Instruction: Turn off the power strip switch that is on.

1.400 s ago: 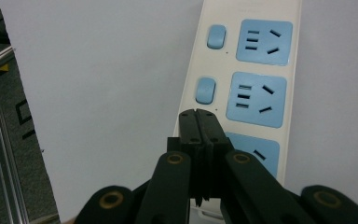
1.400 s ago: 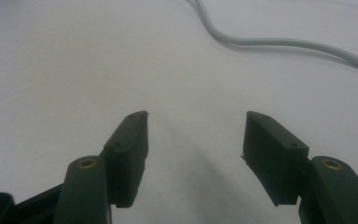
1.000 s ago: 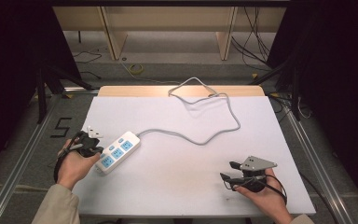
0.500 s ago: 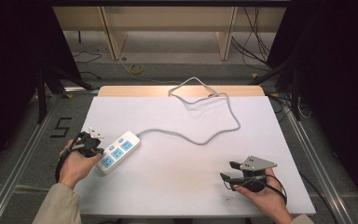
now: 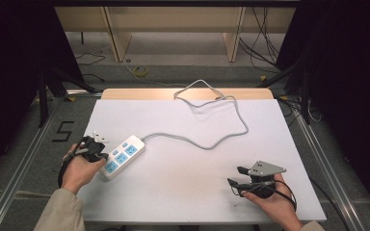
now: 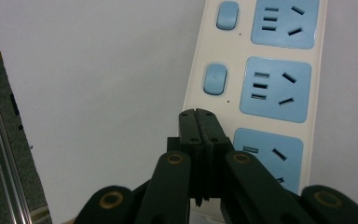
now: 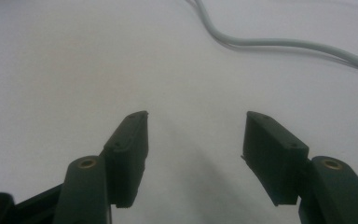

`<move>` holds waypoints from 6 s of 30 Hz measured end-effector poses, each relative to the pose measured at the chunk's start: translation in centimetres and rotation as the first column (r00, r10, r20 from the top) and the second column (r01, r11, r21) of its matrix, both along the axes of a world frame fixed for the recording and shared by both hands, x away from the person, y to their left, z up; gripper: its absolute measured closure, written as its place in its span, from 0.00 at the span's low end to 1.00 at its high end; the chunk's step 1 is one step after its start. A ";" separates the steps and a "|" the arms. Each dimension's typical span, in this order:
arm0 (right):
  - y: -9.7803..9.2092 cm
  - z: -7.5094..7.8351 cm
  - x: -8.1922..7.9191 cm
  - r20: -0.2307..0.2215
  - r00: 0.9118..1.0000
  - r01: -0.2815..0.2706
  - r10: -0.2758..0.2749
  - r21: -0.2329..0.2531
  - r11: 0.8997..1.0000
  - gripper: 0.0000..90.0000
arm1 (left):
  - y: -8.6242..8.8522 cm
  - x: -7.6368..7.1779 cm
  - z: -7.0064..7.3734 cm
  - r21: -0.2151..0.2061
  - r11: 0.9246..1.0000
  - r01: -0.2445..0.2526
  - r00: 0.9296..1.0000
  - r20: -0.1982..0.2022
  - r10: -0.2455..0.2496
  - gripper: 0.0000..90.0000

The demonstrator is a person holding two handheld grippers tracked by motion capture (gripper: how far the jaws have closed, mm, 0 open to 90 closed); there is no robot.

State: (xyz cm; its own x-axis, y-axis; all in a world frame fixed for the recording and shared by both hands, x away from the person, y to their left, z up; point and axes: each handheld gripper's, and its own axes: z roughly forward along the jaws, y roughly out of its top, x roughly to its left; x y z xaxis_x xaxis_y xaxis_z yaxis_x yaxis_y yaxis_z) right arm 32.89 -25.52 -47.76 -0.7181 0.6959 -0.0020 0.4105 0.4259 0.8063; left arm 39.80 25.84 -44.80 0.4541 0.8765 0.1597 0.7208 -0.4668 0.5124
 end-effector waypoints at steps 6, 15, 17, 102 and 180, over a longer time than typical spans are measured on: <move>0.0 0.0 0.0 0.000 1.000 0.000 0.000 0.001 1.000 0.46 | -0.1 0.0 0.0 0.001 1.000 -0.002 1.000 0.000 0.002 1.00; 0.0 0.0 0.0 0.002 1.000 0.000 0.000 0.002 1.000 0.46 | -0.2 0.2 -0.1 0.020 1.000 -0.002 1.000 0.007 0.002 1.00; 0.0 0.0 0.0 0.000 1.000 0.000 0.000 0.003 1.000 0.46 | -0.1 0.2 -0.1 0.030 1.000 -0.004 1.000 0.005 0.004 1.00; -0.1 0.1 0.0 0.006 1.000 -0.003 0.003 -0.001 1.000 0.46 | 0.0 0.1 -0.2 -0.012 1.000 -0.001 1.000 0.002 0.001 1.00; -0.1 0.2 0.0 0.010 1.000 -0.009 0.009 0.005 1.000 0.46 | -2.4 -0.9 1.4 -0.075 0.991 0.113 0.987 0.125 -0.103 0.97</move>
State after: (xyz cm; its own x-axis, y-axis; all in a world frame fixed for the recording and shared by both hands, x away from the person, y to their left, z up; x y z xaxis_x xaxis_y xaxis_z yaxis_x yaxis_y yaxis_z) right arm 32.93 -25.63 -47.61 -0.7241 0.6897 -0.0063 0.3984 0.4256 0.8125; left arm 38.85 23.45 -43.41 0.5289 0.8355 0.1488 0.5991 -0.4918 0.6318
